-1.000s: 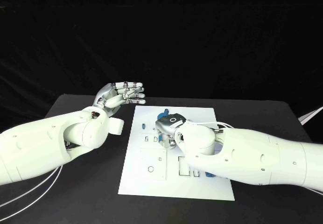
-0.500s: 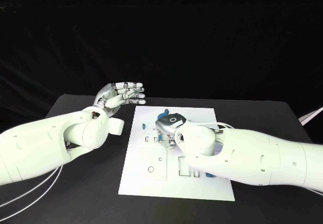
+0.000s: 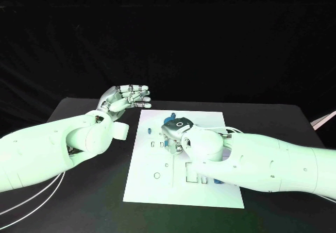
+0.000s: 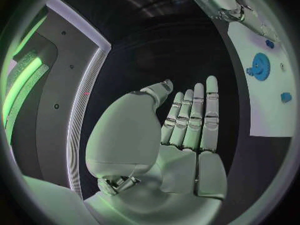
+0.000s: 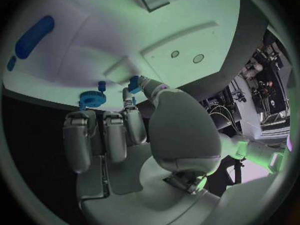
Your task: Assemble the parts on the task board
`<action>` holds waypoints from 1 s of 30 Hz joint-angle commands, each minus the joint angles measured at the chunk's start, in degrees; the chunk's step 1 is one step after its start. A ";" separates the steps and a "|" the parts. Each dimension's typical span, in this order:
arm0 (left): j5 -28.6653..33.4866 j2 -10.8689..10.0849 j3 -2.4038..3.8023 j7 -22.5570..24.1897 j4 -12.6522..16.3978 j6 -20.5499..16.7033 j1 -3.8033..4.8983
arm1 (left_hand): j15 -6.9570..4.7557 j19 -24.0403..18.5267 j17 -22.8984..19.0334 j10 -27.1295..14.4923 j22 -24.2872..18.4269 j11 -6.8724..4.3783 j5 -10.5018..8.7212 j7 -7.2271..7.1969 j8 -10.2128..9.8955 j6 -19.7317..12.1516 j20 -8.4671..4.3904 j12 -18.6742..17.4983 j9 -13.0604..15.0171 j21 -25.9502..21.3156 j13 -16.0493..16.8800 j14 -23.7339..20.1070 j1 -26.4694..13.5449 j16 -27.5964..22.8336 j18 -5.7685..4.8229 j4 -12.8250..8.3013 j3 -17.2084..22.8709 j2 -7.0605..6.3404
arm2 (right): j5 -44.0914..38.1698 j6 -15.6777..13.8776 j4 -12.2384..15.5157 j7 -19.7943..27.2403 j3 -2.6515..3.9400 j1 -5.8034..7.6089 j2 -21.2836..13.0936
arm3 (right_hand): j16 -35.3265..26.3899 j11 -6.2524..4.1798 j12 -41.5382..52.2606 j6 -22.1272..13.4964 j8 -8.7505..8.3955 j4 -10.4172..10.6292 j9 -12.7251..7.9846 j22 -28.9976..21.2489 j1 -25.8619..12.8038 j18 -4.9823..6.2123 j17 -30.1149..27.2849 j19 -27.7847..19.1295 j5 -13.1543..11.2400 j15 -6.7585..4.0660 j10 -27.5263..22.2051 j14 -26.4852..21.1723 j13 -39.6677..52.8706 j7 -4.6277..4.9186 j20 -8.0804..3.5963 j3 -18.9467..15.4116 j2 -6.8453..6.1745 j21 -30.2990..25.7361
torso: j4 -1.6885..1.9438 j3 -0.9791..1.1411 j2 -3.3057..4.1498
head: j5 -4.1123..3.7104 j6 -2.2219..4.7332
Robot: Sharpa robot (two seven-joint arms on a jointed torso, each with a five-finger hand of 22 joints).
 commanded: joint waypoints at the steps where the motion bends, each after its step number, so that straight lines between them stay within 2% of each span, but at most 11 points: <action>1: -0.04 0.06 0.04 0.06 0.10 0.10 0.05 | -0.12 -1.48 0.91 -0.11 0.84 0.31 0.09 0.44 0.54 -0.49 -0.44 -0.58 1.02 0.80 0.53 -0.71 -0.71 0.07 0.59 -0.84 0.33 -0.72 | -0.17 0.16 -0.04 0.02 -0.05 -0.07 0.09 | 0.42 -0.25 0.01 0.05 0.96 -0.17 0.79 14.68 -0.96 -1.63 15.10 5.40 0.17 -0.18 0.73 6.54 6.64 0.09 -0.70 2.95 0.04 0.08 | 0.01 -0.02 -0.01 | 0.03 -0.05; 12: -0.04 0.02 0.04 0.03 0.06 0.09 0.05 | -0.12 -1.48 0.91 -0.11 0.84 0.31 0.09 0.44 0.54 -0.49 -0.44 -0.58 1.02 0.80 0.53 -0.71 -0.71 0.07 0.59 -0.84 0.33 -0.72 | -0.17 -0.12 -0.07 0.03 -0.09 -0.08 0.07 | 0.34 -0.18 -0.17 -0.16 0.89 -0.20 0.73 14.55 -1.20 -1.58 14.92 5.30 0.18 -0.13 0.59 6.50 6.50 0.18 -0.67 2.91 -0.21 -0.13 | 0.00 -0.03 -0.05 | 0.04 -0.04; 17: -0.04 0.01 0.04 0.01 0.06 0.09 0.05 | -0.12 -1.48 0.91 -0.11 0.84 0.31 0.09 0.44 0.54 -0.49 -0.44 -0.58 1.02 0.80 0.53 -0.71 -0.71 0.07 0.59 -0.84 0.33 -0.72 | -0.17 -0.23 -0.07 0.06 -0.11 -0.08 0.07 | 0.24 0.16 -1.00 -1.11 0.43 -0.20 0.44 14.35 -1.86 -1.50 14.68 5.15 0.18 0.16 -0.08 6.44 5.85 0.61 -0.48 2.75 -0.99 -0.46 | -0.02 -0.04 -0.03 | 0.06 -0.03; 19: -0.04 0.01 0.03 0.01 0.06 0.10 0.05 | -0.12 -1.48 0.91 -0.11 0.84 0.31 0.09 0.44 0.54 -0.49 -0.44 -0.58 1.02 0.80 0.53 -0.71 -0.71 0.07 0.59 -0.84 0.33 -0.72 | -0.16 -0.34 -0.07 0.07 -0.11 -0.08 0.06 | 0.20 0.46 -1.44 -1.72 0.09 -0.05 0.22 14.23 -2.57 -1.45 14.61 5.06 0.15 0.42 -0.46 6.42 5.51 0.95 -0.28 2.35 -1.82 -0.67 | -0.03 -0.03 -0.03 | 0.06 -0.02; 22: -0.04 -0.01 0.03 -0.02 0.05 0.10 0.05 | -0.12 -1.48 0.91 -0.11 0.84 0.31 0.09 0.44 0.54 -0.49 -0.44 -0.58 1.02 0.80 0.53 -0.71 -0.71 0.07 0.59 -0.84 0.33 -0.72 | -0.16 -0.53 -0.04 0.11 -0.12 -0.08 0.03 | 0.11 0.86 -1.97 -2.52 -0.33 0.48 -0.10 14.08 -3.96 -1.39 14.41 4.95 0.07 0.80 -0.95 6.37 5.10 1.31 0.09 0.86 -3.36 -0.94 | -0.02 -0.03 -0.02 | 0.08 -0.02; 24: -0.04 -0.02 0.03 -0.03 0.05 0.10 0.05 | -0.10 -1.67 1.02 -0.15 0.97 0.33 0.08 0.46 0.51 -0.51 -0.42 -0.58 1.03 1.00 0.53 -0.75 -0.80 0.02 0.59 -0.91 0.31 -0.69 | -0.16 -0.60 -0.04 0.13 -0.12 -0.08 0.01 | 0.06 0.97 -2.31 -3.02 -0.59 0.75 -0.26 13.96 -4.31 -1.34 14.31 4.86 0.10 0.90 -1.27 6.35 4.83 1.40 0.22 -0.03 -3.79 -1.15 | -0.01 -0.03 -0.02 | 0.07 0.00; 28: -0.04 -0.03 0.03 -0.05 0.04 0.13 0.05 | -0.10 -1.67 1.02 -0.15 0.97 0.33 0.08 0.46 0.51 -0.51 -0.42 -0.58 1.03 1.00 0.53 -0.75 -0.80 0.02 0.59 -0.91 0.31 -0.69 | -0.16 -0.82 -0.02 0.15 -0.13 -0.08 -0.05 | -0.01 1.05 -2.67 -3.36 -0.73 1.31 -0.42 13.83 -4.69 -1.28 14.16 4.76 0.16 1.00 -1.62 6.31 4.56 1.48 0.34 -1.55 -4.12 -1.39 | 0.02 -0.03 -0.03 | 0.06 -0.01; 30: -0.04 -0.03 0.03 -0.06 0.03 0.13 0.05 | -0.10 -1.67 1.02 -0.15 0.97 0.33 0.08 0.46 0.51 -0.51 -0.42 -0.58 1.03 1.00 0.53 -0.75 -0.80 0.02 0.59 -0.91 0.31 -0.69 | -0.16 -0.89 -0.02 0.16 -0.13 -0.08 -0.07 | -0.04 1.22 -3.16 -3.95 -0.96 2.22 -0.65 13.66 -4.80 -1.21 14.12 4.63 0.29 1.14 -2.10 6.30 4.17 1.65 0.50 -3.97 -4.15 -1.72 | 0.02 -0.02 -0.02 | 0.06 -0.02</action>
